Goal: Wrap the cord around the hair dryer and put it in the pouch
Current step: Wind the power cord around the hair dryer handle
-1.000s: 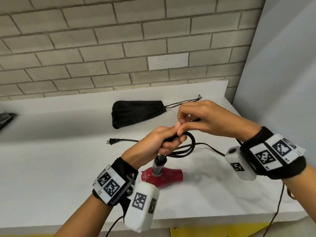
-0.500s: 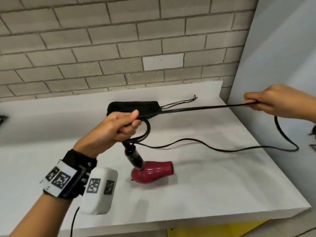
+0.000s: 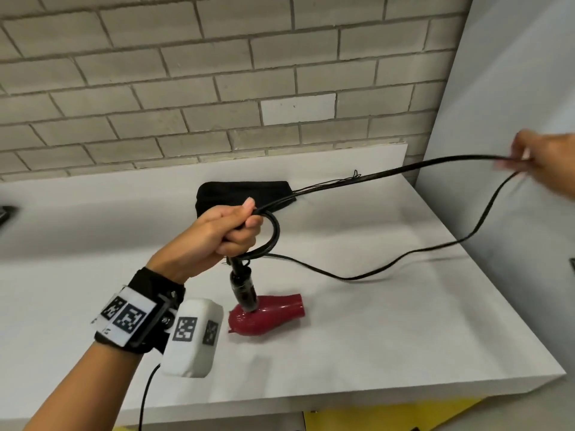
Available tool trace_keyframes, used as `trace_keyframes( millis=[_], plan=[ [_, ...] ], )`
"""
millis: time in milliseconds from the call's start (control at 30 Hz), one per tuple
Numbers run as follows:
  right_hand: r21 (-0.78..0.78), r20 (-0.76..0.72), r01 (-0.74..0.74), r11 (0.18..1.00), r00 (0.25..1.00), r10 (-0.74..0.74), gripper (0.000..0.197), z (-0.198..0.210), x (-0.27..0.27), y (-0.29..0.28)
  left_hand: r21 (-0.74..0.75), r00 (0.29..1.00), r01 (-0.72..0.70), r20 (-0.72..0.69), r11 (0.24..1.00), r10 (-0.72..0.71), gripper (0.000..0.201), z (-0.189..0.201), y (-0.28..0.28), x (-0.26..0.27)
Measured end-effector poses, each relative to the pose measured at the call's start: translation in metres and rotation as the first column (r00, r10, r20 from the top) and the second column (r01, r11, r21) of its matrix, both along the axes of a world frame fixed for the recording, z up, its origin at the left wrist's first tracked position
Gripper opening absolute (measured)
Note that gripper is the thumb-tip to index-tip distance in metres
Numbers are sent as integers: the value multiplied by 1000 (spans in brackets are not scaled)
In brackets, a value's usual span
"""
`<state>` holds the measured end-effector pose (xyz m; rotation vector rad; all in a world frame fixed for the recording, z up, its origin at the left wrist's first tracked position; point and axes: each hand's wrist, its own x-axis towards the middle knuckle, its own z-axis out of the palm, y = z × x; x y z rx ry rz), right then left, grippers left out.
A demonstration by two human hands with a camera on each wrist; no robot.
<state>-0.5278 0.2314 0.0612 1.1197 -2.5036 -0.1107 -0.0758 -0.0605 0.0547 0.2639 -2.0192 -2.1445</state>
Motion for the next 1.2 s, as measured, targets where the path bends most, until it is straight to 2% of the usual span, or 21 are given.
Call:
trace_keyframes(
  millis=[33,67,133,167,233,267,333,433,500,567,633,667,700,767,833,900,967,1033,1133,1200],
  plan=[
    [30,248,24,999,968,-31,46,-16,20,-7,22,1000,4,-2,1000,-4,34,-2,3,-3],
    [129,365,17,992,929,-63,59,-24,45,-12,41,1000,6,-2,999,-6,34,-3,7,-7],
    [397,485,-65,915,862,-150,104,-43,81,-22,53,1000,13,1,999,-13,33,-6,13,-13],
    [469,530,-86,879,824,-202,116,-46,94,-22,51,1000,21,7,998,-22,34,-8,16,-15],
    [454,600,-105,885,770,-216,119,-35,116,-29,55,1000,26,15,998,-27,34,-10,18,-17],
    [387,620,-118,914,768,-163,114,-24,124,-33,59,1000,25,17,998,-26,34,-11,19,-18],
    [164,634,-195,967,772,48,107,-2,146,-46,71,999,26,18,997,-28,34,-12,20,-20],
    [-174,570,-273,946,755,323,92,15,181,-75,95,1000,22,4,995,-23,34,-13,20,-22],
    [-438,534,-229,869,712,456,56,9,193,-89,113,1000,5,-9,994,-4,35,-14,19,-21],
    [-653,443,-191,733,689,574,23,-7,199,-96,136,999,-21,-27,990,24,35,-16,18,-20],
    [-762,340,-154,629,732,590,15,-32,201,-94,155,998,-46,-34,987,51,35,-17,17,-19],
    [-771,297,-155,618,771,564,16,-46,203,-90,157,998,-55,-36,986,61,35,-17,18,-20],
    [-744,235,-190,640,823,517,19,-60,204,-85,158,996,-68,-37,985,75,35,-18,19,-21],
    [-590,95,-259,765,918,385,26,-85,210,-72,173,993,-107,-40,979,115,36,-18,21,-22],
    [-439,65,-272,856,941,332,26,-103,222,-61,207,987,-139,-44,968,151,36,-19,20,-24],
    [-334,29,-331,882,932,361,22,-116,240,-53,258,988,-127,-51,958,145,35,-20,18,-27],
    [-269,-19,-420,867,902,431,19,-125,260,-48,304,990,-97,-68,948,124,28,-22,16,-31],
    [-238,-55,-526,816,846,530,20,-127,278,-48,311,988,-90,-91,946,124,21,-24,16,-34],
    [-170,-62,-633,755,771,633,19,-115,300,-51,299,988,-69,-114,952,107,26,-27,21,-40],
    [-122,-63,-687,717,726,685,11,-104,308,-57,303,989,-57,-113,951,96,29,-28,24,-42]
  ],
)
